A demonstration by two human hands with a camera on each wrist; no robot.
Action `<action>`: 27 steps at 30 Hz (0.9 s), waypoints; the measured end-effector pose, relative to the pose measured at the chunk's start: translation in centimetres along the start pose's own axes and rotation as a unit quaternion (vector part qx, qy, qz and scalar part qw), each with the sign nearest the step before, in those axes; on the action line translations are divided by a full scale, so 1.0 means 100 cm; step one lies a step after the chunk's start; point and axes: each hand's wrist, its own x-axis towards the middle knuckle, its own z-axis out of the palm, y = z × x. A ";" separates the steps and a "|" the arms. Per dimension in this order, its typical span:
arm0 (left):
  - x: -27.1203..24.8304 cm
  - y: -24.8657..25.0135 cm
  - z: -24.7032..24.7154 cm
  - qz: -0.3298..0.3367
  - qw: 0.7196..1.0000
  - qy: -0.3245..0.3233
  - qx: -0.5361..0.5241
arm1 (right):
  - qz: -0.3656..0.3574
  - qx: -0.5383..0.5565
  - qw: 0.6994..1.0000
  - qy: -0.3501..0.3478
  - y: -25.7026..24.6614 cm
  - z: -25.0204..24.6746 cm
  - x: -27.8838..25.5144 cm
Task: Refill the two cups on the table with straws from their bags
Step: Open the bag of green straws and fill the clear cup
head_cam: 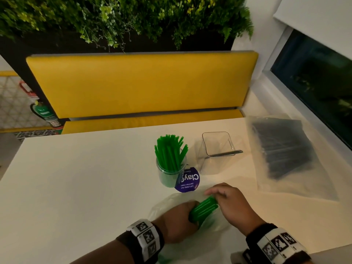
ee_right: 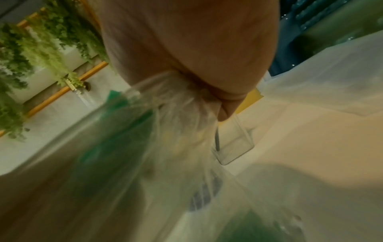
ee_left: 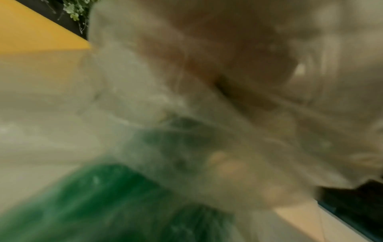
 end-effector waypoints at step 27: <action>0.044 0.010 -0.130 0.059 0.871 0.410 -0.263 | -0.149 -0.343 0.927 0.035 -0.059 0.047 0.052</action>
